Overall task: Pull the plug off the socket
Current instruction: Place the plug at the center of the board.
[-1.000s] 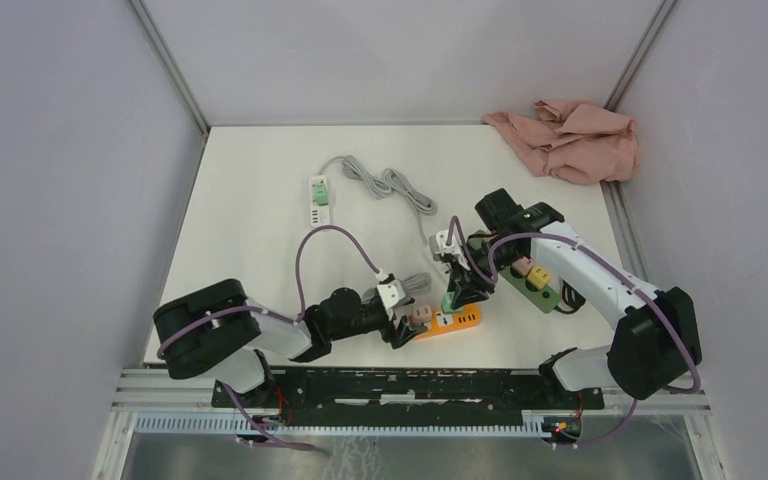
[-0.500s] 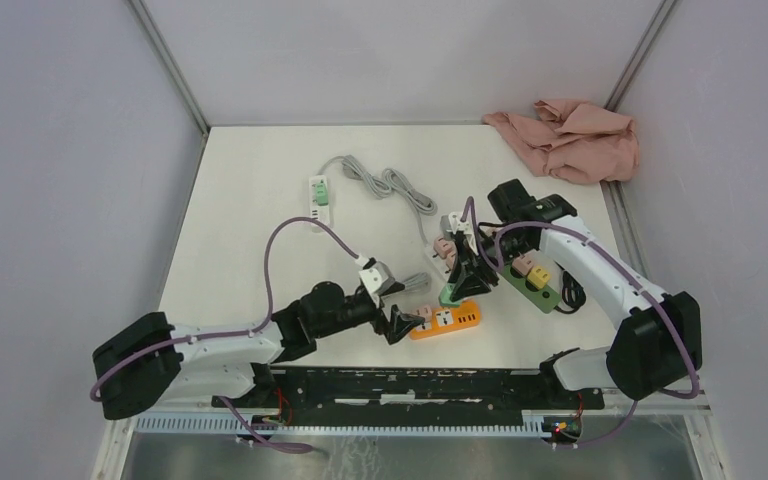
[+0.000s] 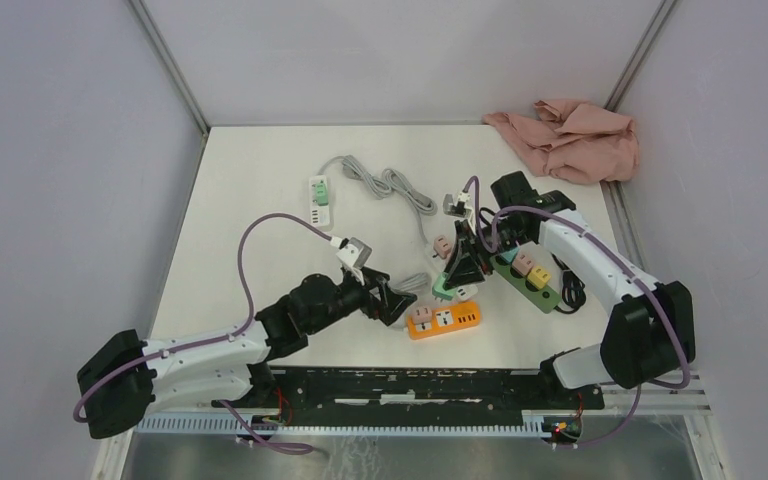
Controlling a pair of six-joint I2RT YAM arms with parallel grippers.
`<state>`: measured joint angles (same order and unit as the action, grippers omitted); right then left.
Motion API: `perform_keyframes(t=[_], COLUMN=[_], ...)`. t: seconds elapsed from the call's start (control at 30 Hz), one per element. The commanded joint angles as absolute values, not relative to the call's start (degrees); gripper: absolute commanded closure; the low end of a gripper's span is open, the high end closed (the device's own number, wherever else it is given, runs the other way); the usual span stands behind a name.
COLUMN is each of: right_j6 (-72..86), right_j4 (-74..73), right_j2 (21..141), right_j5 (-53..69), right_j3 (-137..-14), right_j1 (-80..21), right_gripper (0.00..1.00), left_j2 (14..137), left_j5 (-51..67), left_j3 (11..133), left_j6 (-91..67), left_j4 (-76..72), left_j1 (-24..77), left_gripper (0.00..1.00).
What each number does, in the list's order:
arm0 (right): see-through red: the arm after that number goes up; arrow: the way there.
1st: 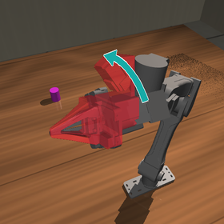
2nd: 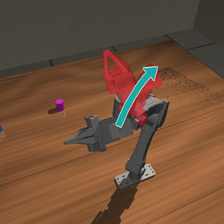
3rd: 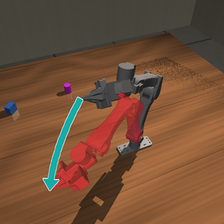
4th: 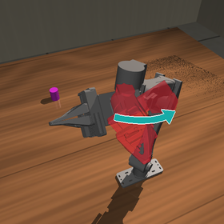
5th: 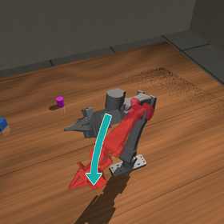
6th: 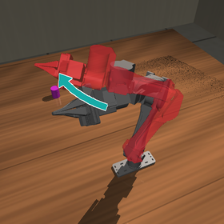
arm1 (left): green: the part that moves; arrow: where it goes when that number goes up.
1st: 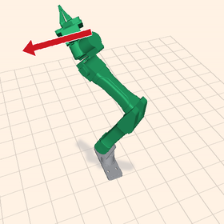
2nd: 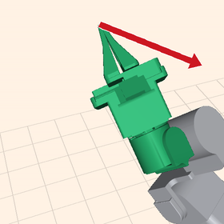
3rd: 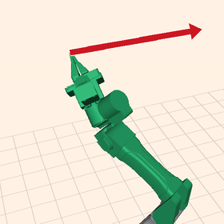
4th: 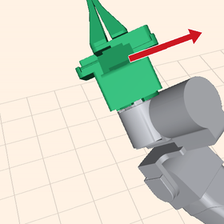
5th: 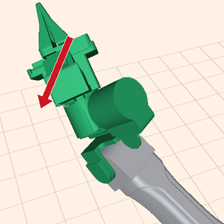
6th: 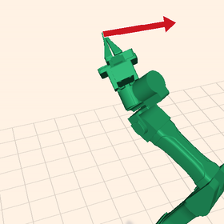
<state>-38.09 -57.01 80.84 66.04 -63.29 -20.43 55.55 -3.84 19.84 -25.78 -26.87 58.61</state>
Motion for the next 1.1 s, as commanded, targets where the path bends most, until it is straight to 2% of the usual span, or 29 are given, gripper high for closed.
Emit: perform_keyframes(t=[0.0, 0.1, 0.4, 1.07], right_j6=[-25.4, -18.5, -14.2, -7.9], right_j4=[-48.1, -43.6, -41.5, -39.3], right_j2=[81.8, 82.4, 84.1, 86.6], right_j5=[70.3, 69.9, 69.0, 70.0], right_j3=[-64.3, -63.3, -63.5, -63.7], right_j1=[-19.1, -18.4, -17.9, -17.4], right_gripper=[1.0, 1.0, 1.0, 0.99], left_j2=[53.8, 53.8, 60.4, 63.5], left_j5=[-7.3, -9.6, -14.4, -13.1], left_j3=[23.5, 24.6, 32.6, 34.2], left_j6=[-31.6, -32.0, -33.2, -22.4], left_j4=[-24.2, -22.5, -11.2, -15.8], left_j1=[58.3, 58.3, 58.4, 61.3], left_gripper=[0.03, 0.05, 0.06, 0.06])
